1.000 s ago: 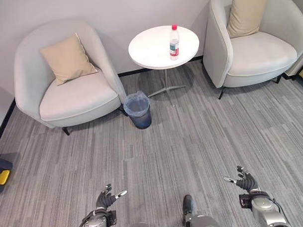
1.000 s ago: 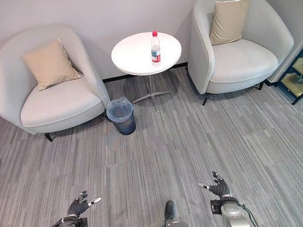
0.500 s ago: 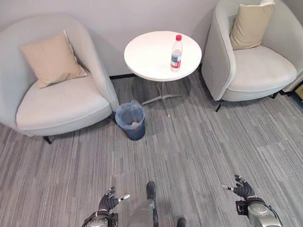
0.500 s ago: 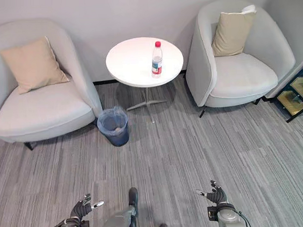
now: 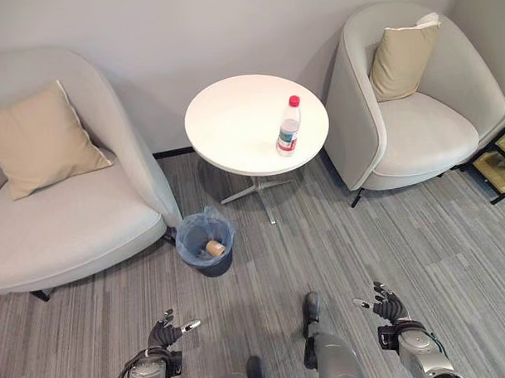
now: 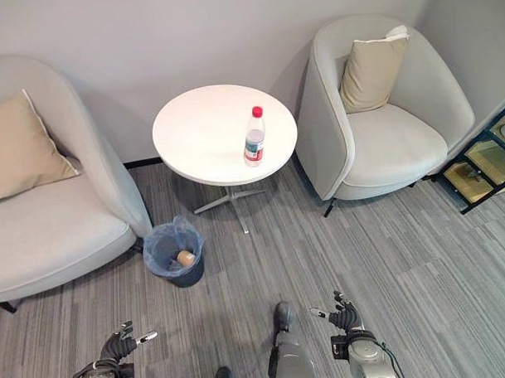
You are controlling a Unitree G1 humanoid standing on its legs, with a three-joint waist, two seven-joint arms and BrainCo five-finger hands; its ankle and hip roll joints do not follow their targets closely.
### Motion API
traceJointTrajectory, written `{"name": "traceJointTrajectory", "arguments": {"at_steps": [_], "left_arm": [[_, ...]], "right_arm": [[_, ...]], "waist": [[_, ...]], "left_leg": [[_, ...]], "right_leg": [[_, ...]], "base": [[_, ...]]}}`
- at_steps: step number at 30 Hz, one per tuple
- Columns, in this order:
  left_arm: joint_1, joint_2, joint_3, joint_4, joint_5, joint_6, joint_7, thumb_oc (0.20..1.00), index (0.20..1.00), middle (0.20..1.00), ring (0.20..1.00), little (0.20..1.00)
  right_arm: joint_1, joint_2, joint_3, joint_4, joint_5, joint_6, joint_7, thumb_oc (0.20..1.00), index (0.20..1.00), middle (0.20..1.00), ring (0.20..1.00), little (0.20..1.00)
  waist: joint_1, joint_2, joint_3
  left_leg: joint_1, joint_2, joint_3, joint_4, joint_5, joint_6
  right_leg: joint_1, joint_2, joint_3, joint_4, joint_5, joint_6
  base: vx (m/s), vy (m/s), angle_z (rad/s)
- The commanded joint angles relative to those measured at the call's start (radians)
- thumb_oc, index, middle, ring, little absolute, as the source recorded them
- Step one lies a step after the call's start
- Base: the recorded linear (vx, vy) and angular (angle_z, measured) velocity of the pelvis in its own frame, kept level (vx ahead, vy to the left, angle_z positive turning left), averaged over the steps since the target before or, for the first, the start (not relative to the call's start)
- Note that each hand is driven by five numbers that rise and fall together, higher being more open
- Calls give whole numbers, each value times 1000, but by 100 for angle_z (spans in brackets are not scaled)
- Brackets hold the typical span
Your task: Gather garbage on tea table into small bin, then transfer packed bag to large trash can.
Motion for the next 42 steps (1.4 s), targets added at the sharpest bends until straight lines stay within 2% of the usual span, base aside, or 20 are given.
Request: {"name": "traceJointTrajectory", "arguments": {"at_steps": [1, 3, 4, 5, 7, 10, 12, 13, 17, 22, 24, 27, 32, 36, 41, 42], "left_arm": [[-19, 15, -7, -65, 5, -42, 1, 1000, 1000, 1000, 1000, 1000], [-20, 2, -16, -62, -7, -38, 1, 1000, 1000, 1000, 1000, 1000], [-25, -2, -22, -66, -14, -37, -2, 1000, 1000, 1000, 1000, 1000], [-40, -7, -35, -61, -19, -35, -12, 1000, 1000, 1000, 1000, 1000], [-46, -10, -38, -49, -22, -35, -18, 1000, 1000, 1000, 1000, 1000], [-72, -11, -71, -41, -5, -26, -31, 1000, 1000, 1000, 1000, 1000], [-83, -4, -81, -43, 1, -22, -28, 1000, 1000, 1000, 1000, 1000], [-72, 3, -73, -56, -2, -21, -26, 1000, 1000, 1000, 1000, 1000], [-45, 5, -57, -61, 1, -17, -28, 1000, 1000, 1000, 1000, 1000], [-42, 41, -16, -46, 0, -19, -20, 1000, 1000, 1000, 1000, 1000], [-45, 51, -9, -37, 0, -21, -19, 1000, 1000, 1000, 1000, 1000], [-46, 55, -7, -29, 1, -23, -15, 1000, 1000, 1000, 1000, 1000], [-46, 46, -5, -18, -4, -26, -16, 1000, 1000, 1000, 1000, 1000], [-36, 41, -8, -16, 6, -16, -29, 1000, 1000, 1000, 1000, 1000], [-47, 38, -12, -39, 13, -14, -29, 1000, 1000, 1000, 1000, 1000], [-51, 33, -16, -45, 17, -16, -27, 1000, 1000, 1000, 1000, 1000]], "right_arm": [[-18, -67, -4, -38, -7, -20, 4, 1000, 1000, 1000, 1000, 1000], [-8, -75, -13, -38, -5, -29, 0, 1000, 1000, 1000, 1000, 1000], [-6, -81, -13, -41, -1, -33, 1, 1000, 1000, 1000, 1000, 1000], [1, -93, -15, -42, 12, -37, -2, 1000, 1000, 1000, 1000, 1000], [-1, -100, -12, -30, 13, -33, 0, 1000, 1000, 1000, 1000, 1000], [-4, -108, -27, -8, 37, -33, -6, 1000, 1000, 1000, 1000, 1000], [-11, -94, -25, -1, 52, -32, -16, 1000, 1000, 1000, 1000, 1000], [-10, -86, -18, -7, 46, -29, -16, 1000, 1000, 1000, 1000, 1000], [-10, -70, -5, -15, 13, -23, -8, 1000, 1000, 1000, 1000, 1000], [-35, -56, 24, -23, -26, -10, 3, 1000, 1000, 1000, 1000, 1000], [-46, -53, 31, -12, -32, -8, 8, 1000, 1000, 1000, 1000, 1000], [-48, -55, 30, -15, -32, -9, 8, 1000, 1000, 1000, 1000, 1000], [-46, -69, 34, -3, -43, -9, 7, 1000, 1000, 1000, 1000, 1000], [-25, -104, 61, -110, -105, -17, 18, 1000, 1000, 1000, 1000, 1000], [-7, -144, 58, -228, -161, -28, 10, 1000, 1000, 1000, 1000, 1000], [-6, -160, 60, -257, -181, -32, 3, 1000, 1000, 1000, 1000, 1000]], "waist": [[-21, 31, 17], [-32, 47, 4], [-35, 52, 3], [-43, 52, 1], [-44, 57, -2], [-34, 37, 1], [-8, 28, 17], [13, 27, 20], [26, 23, 11], [59, 1, -3], [63, 2, -9], [55, 8, -13], [43, 0, -14], [46, 1, -23], [40, 0, 6], [33, -1, 17]], "left_leg": [[25, 71, -149, 90, -89, -78], [13, 111, -168, 123, -35, -114], [-5, 129, -171, 156, 12, -135], [-41, 170, -143, 223, 79, -157], [-48, 192, -133, 233, 111, -162], [-162, 159, -100, 130, 69, -141], [-283, 141, -83, 82, 153, -144], [-305, 138, -84, 74, 168, -143], [-289, 126, -92, 96, 144, -123], [-262, 94, -71, 143, 72, -74], [-248, 91, -67, 139, 60, -62], [-223, 82, -78, 127, 53, -55], [-187, 80, -98, 96, 75, -67], [-185, 100, -133, 37, 137, -100], [-275, 98, -132, 111, 159, -129], [-284, 115, -95, 141, 149, -132]], "right_leg": [[110, 41, 21, 32, 16, -2], [124, 50, 0, 46, 9, -25], [133, 54, -18, 52, 3, -36], [166, 63, -57, 41, -29, -62], [204, 85, -69, 23, -62, -76], [287, 75, -94, -29, -114, -77], [356, 86, -92, -39, -142, -81], [384, 95, -69, -26, -166, -80], [415, 76, -48, 27, -188, -65], [383, 37, 1, 129, -181, -26], [359, 33, 11, 167, -173, -19], [320, 55, 47, 194, -164, -19], [349, 88, 67, 100, -165, -45], [393, 114, 38, 26, -173, -74], [393, 111, -12, 5, -180, -90], [383, 101, -34, 11, -177, -91]], "base": [[373, -224, 100], [373, -291, 120], [375, -362, 76], [364, -330, 71], [301, -213, 81], [288, -62, 34], [410, 91, 74], [421, 191, 37], [263, 171, -54], [190, 170, -74], [108, 79, -28], [72, 27, 33], [27, -93, 49], [-49, -181, 27], [-121, -96, 64], [-127, 20, 86]]}}
